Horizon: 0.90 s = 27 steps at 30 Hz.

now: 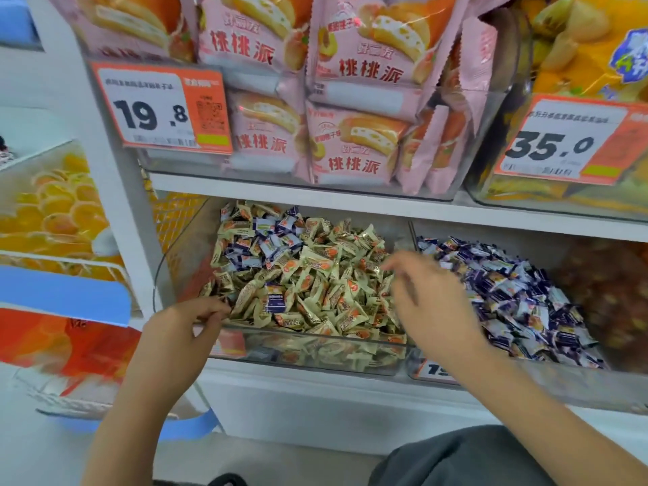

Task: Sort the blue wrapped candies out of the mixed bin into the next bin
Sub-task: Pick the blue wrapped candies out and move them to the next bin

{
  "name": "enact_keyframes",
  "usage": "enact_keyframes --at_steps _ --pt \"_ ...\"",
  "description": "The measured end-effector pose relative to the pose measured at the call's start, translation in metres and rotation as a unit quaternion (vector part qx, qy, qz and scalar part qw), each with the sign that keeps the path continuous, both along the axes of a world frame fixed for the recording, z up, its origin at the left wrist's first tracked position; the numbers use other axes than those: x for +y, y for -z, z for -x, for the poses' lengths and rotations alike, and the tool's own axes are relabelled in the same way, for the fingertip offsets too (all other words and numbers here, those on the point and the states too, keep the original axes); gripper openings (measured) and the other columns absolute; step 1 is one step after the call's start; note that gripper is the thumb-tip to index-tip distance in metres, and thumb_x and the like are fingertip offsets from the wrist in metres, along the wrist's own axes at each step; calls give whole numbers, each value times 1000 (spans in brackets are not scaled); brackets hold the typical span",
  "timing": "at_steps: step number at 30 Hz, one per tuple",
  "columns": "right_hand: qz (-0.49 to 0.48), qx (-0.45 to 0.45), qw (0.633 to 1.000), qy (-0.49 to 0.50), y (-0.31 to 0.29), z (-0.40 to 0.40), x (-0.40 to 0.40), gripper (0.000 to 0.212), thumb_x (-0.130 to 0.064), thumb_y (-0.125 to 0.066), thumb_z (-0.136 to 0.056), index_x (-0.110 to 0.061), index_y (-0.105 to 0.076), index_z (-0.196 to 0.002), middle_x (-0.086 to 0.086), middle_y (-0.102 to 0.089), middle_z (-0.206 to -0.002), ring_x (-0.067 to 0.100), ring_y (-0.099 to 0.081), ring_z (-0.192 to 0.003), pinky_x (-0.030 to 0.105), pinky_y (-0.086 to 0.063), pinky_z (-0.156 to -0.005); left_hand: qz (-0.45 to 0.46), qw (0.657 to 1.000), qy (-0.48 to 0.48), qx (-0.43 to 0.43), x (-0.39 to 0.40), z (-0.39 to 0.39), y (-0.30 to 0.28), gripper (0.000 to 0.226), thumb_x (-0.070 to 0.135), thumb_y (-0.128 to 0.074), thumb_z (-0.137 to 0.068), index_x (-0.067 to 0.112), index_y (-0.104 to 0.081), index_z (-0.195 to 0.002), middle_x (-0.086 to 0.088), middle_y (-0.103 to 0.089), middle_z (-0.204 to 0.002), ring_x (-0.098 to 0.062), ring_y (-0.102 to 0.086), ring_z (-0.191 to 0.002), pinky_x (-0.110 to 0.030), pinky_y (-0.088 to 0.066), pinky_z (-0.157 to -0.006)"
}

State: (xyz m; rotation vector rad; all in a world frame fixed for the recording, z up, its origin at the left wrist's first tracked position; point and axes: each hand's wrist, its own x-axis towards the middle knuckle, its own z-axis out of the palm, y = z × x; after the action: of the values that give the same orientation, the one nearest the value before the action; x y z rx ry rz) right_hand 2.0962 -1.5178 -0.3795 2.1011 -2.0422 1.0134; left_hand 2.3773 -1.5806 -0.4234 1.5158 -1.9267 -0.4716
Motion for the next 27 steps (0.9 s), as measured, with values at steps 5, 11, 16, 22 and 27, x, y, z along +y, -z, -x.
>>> enact_keyframes --at_steps 5,11,16,22,27 --pt "-183 131 947 -227 22 -76 -72 43 -30 -56 -92 -29 -44 -134 -3 -44 -142 21 -44 -126 41 -46 -97 -16 1000 -14 15 0 -11 0 20 7 -61 -87 18 -74 -96 11 -68 -97 -9 -61 -83 -13 -38 -64" --pt "-243 78 936 -243 17 -86 -126 25 -14 -58 -91 -22 -60 -114 4 -60 -106 15 -55 -82 32 -48 -75 -12 1000 -14 16 -1 -17 -1 17 12 -62 -88 20 -74 -97 13 -68 -94 -1 -57 -77 -6 -38 -68" --pt "-176 42 959 -219 15 -104 -174 20 -8 -49 -92 -14 -62 -105 6 -61 -95 18 -52 -61 29 -41 -57 -11 1000 -3 22 -4 -11 -5 16 15 -61 -87 24 -72 -93 17 -66 -81 -6 -62 -77 -39 -51 -82" --pt "-298 199 908 -218 51 -143 -214 53 -35 -50 -96 -5 -38 -138 17 -41 -138 31 -48 -118 38 -42 -96 -22 999 3 33 3 -13 -4 19 13 -62 -86 27 -73 -93 22 -64 -87 -10 -64 -87 -46 -49 -85" --pt "-280 169 924 -197 64 -151 -220 62 -46 -50 -92 -5 -37 -136 14 -52 -111 26 -52 -90 32 -43 -62 -33 999 3 29 4 -16 -5 18 14 -62 -86 27 -72 -94 23 -61 -86 -8 -63 -88 -44 -48 -89"
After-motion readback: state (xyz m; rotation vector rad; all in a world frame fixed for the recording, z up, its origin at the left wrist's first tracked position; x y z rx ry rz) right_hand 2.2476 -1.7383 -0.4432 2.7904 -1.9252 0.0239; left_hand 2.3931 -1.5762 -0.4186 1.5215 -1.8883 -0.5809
